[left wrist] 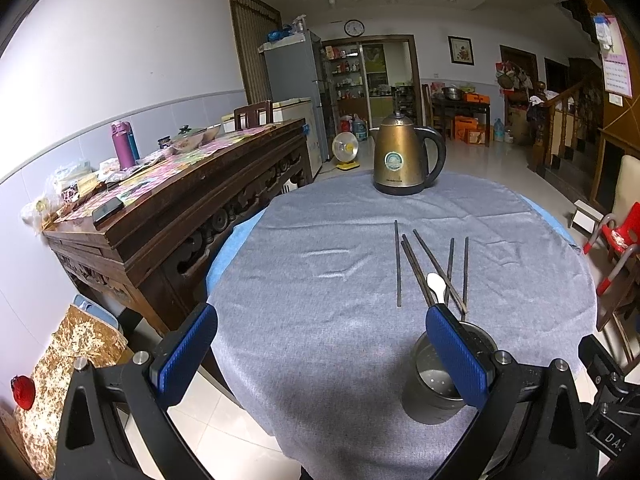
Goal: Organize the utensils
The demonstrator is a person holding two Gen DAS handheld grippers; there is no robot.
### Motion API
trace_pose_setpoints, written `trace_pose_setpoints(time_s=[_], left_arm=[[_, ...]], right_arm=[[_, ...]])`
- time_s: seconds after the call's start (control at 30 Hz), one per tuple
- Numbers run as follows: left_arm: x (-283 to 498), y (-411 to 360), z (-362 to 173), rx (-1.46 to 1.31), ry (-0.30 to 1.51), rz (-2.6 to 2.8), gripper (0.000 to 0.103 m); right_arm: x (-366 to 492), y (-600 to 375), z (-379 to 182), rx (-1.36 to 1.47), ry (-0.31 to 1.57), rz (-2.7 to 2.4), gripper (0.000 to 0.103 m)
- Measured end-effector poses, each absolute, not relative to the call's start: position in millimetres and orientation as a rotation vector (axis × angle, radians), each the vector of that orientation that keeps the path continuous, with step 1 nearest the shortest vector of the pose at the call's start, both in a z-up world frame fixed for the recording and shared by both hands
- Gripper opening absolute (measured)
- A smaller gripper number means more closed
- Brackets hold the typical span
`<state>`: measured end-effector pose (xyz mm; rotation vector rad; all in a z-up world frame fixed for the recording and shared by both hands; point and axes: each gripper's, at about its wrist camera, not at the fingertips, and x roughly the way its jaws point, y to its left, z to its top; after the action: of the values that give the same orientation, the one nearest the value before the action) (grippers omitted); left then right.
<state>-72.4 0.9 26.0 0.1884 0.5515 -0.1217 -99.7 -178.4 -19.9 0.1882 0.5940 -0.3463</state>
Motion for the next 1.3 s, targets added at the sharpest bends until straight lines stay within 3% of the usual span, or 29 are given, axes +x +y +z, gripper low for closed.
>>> trace_pose_setpoints(time_s=[0.4,0.67,0.73,0.83,1.03,1.3], left_arm=[[-44,-1,19,0.178,0.587,-0.13,0.103],[32,6,-1,0.173,0.703,-0.193,0.103],[53,6,-8,0.172,0.735,-0.202,0.103],[94,1,-23,0.173,0.804,-0.217,0.103],[178,-31,-56,0.176,0.932,-0.306,0.103],[281,-100,-76,0.196,1.047,-0.402,0.087]], right_arm=[[-81,-187,-22,0.194,0.636,-0.353,0.103],[-19,-227,-26,0.311,0.729,-0.295,0.103],[7,-242,-32,0.362,0.75,-0.271,0.096],[50,-266,-51,0.476,0.811,-0.213,0.077],[133,-295,-99,0.549,0.918,-0.212,0.048],[216,-323,-140,0.629,1.027,-0.246,0.038]])
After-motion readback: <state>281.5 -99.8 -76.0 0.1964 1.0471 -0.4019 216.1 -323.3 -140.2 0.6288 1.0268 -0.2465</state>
